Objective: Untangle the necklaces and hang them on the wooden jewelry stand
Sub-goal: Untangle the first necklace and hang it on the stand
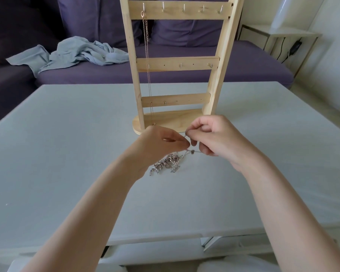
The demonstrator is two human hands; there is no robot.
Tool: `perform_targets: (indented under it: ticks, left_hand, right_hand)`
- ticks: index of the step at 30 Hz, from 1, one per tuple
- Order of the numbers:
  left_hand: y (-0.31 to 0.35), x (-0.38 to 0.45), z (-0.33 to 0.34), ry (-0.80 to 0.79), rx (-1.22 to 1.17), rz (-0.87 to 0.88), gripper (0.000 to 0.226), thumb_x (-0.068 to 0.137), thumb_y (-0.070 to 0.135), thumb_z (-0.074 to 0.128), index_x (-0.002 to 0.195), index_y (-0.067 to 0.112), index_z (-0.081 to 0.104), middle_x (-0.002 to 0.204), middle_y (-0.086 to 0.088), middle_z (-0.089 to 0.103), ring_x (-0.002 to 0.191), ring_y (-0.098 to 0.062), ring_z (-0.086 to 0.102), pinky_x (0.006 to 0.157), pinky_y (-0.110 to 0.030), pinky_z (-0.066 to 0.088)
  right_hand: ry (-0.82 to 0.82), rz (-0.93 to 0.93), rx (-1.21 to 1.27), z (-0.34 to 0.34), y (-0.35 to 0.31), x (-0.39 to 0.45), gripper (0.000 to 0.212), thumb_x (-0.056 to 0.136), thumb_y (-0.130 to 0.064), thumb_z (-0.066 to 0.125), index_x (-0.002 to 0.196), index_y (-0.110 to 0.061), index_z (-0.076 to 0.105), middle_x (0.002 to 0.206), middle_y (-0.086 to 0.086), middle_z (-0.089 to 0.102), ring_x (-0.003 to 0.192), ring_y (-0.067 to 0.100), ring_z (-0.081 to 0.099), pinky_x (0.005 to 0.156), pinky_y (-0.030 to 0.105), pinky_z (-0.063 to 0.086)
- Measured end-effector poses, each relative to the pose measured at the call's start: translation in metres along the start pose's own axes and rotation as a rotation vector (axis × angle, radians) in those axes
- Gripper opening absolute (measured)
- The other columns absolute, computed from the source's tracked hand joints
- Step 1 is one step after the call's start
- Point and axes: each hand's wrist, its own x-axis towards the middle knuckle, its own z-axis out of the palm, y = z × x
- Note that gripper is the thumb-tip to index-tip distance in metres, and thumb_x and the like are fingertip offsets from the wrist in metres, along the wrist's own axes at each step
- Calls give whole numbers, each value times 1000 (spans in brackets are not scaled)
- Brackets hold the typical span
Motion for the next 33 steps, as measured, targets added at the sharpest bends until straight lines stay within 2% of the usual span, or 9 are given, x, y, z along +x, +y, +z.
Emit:
perform_targets:
  ticks: [4, 8, 11, 18, 24, 27, 29, 31, 33]
  left_hand:
    - [3, 0, -2, 1, -203, -11, 6, 88, 15, 62, 86, 11, 66, 88, -1, 69, 86, -9, 64, 88, -28, 48]
    - [4, -3, 5, -78, -519, -76, 11, 96, 12, 49, 91, 6, 57, 83, -7, 70, 76, -18, 69, 74, -29, 58]
    - [4, -4, 9, -107, -562, -92, 11, 96, 12, 50, 89, 7, 58, 79, -7, 68, 71, -16, 67, 66, -26, 57]
    - [2, -2, 4, -80, -501, -76, 11, 85, 0, 62, 88, 10, 61, 75, -4, 68, 69, -13, 65, 71, -24, 57]
    - [3, -1, 3, -20, -553, -62, 10, 87, -1, 59, 85, 9, 60, 75, -5, 64, 65, -11, 61, 70, -22, 56]
    - [5, 0, 2, 0, -610, -65, 13, 88, -1, 57, 83, 10, 59, 76, -5, 62, 64, -11, 59, 68, -21, 56]
    - [5, 1, 3, 36, -620, -57, 13, 88, -1, 57, 82, 10, 58, 74, -4, 61, 63, -11, 59, 66, -20, 56]
    - [6, 1, 3, 57, -620, -49, 12, 88, -1, 57, 83, 10, 58, 72, -3, 61, 64, -11, 59, 65, -20, 56]
    - [5, 1, 3, 62, -605, -41, 12, 88, -1, 59, 83, 10, 57, 71, -2, 61, 64, -11, 60, 65, -20, 56]
  right_hand:
    - [20, -28, 144, -1, -2, -1, 17, 91, -2, 50, 78, -11, 57, 57, -2, 56, 37, 9, 39, 36, 15, 29]
    - [47, -80, 263, 0, -2, -1, 20, 91, 3, 45, 83, -11, 57, 59, 0, 55, 39, 11, 39, 37, 18, 26]
    - [103, -91, 315, -3, -2, -1, 29, 89, 8, 39, 78, -10, 59, 60, -1, 55, 44, 11, 43, 38, 20, 28]
    - [188, -60, 271, -8, 0, 1, 34, 85, 11, 39, 70, -8, 63, 68, 2, 57, 50, 7, 44, 39, 19, 34]
    - [126, -51, 42, -5, 2, 1, 31, 82, 0, 50, 65, -19, 69, 71, 2, 61, 65, 10, 53, 64, 19, 46]
    - [102, -33, 8, -4, 3, 2, 21, 82, -10, 59, 67, -21, 69, 89, 8, 69, 77, 13, 55, 78, 32, 48]
    - [91, -61, -6, -2, 3, 2, 14, 80, -16, 68, 68, -21, 68, 99, 3, 66, 88, 14, 57, 80, 26, 46]
    - [88, -95, -11, -2, 3, 3, 14, 79, -18, 73, 67, -23, 66, 97, -3, 61, 96, 12, 57, 75, 12, 40]
    - [90, -113, 2, -2, 3, 2, 16, 77, -19, 75, 66, -24, 65, 96, -4, 61, 98, 12, 57, 71, 6, 37]
